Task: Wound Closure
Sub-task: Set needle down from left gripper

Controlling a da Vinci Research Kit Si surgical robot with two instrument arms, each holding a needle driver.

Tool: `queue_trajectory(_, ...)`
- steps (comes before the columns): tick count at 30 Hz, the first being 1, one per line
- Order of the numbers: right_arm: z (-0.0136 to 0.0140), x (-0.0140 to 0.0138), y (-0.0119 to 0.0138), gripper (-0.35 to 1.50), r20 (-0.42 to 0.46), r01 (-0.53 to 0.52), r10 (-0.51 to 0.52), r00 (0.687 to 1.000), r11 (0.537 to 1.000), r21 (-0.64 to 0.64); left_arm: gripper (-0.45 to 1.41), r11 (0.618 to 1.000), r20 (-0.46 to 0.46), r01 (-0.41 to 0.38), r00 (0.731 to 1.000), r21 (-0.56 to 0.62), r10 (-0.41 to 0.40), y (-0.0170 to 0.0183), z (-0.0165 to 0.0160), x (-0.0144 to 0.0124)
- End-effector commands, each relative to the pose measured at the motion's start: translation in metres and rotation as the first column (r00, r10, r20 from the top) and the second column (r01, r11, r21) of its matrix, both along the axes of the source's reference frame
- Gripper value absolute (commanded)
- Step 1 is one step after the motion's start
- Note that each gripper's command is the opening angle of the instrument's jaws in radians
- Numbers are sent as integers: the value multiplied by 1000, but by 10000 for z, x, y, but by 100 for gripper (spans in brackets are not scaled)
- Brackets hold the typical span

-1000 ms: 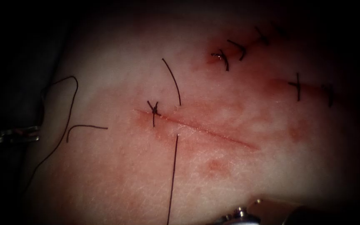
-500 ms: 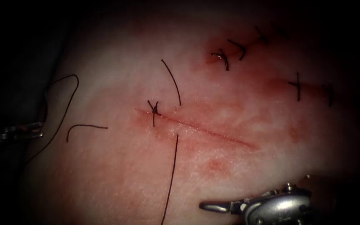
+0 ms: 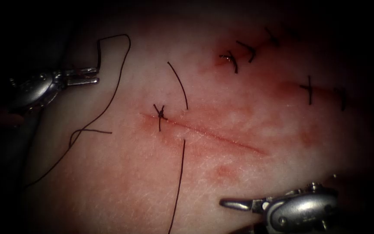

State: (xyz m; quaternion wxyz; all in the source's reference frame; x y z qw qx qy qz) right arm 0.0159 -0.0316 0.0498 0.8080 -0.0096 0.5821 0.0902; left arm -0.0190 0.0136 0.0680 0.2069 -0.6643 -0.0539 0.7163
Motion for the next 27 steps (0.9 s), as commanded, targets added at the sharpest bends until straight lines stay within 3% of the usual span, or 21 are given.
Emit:
queue_trajectory(1,7,7,-5,137,0,0,0,1000,1000,2,-45,1000,2,-5,1000,2,5,6,11,-12)
queue_trajectory(8,10,7,-10,130,2,-4,4,1000,1000,-4,-45,998,7,-63,998,17,63,47,61,-40)
queue_trajectory(13,15,6,-8,130,8,-8,8,1000,1000,-5,-45,989,-32,-48,998,143,53,62,103,-42)
queue_trajectory(15,16,6,-8,130,7,-12,12,1000,1000,-5,22,970,-58,-25,998,243,40,61,113,-39)
queue_trajectory(16,17,6,-8,130,7,-12,12,1000,1000,-6,42,958,-85,-15,996,287,41,59,118,-37)
queue_trajectory(18,18,7,-9,132,5,-17,17,1000,1000,-8,61,948,-118,-17,991,319,58,53,122,-32)
queue_trajectory(21,20,9,-12,132,6,-16,16,1000,1000,-18,109,931,-181,-19,979,366,92,46,121,-23)
queue_trajectory(22,21,9,-13,132,7,-17,17,1000,1000,-20,120,929,-214,-12,972,370,98,45,118,-18)
queue_trajectory(27,24,11,-17,130,6,-20,20,1000,1000,-13,125,919,-312,-15,939,394,149,45,99,15)
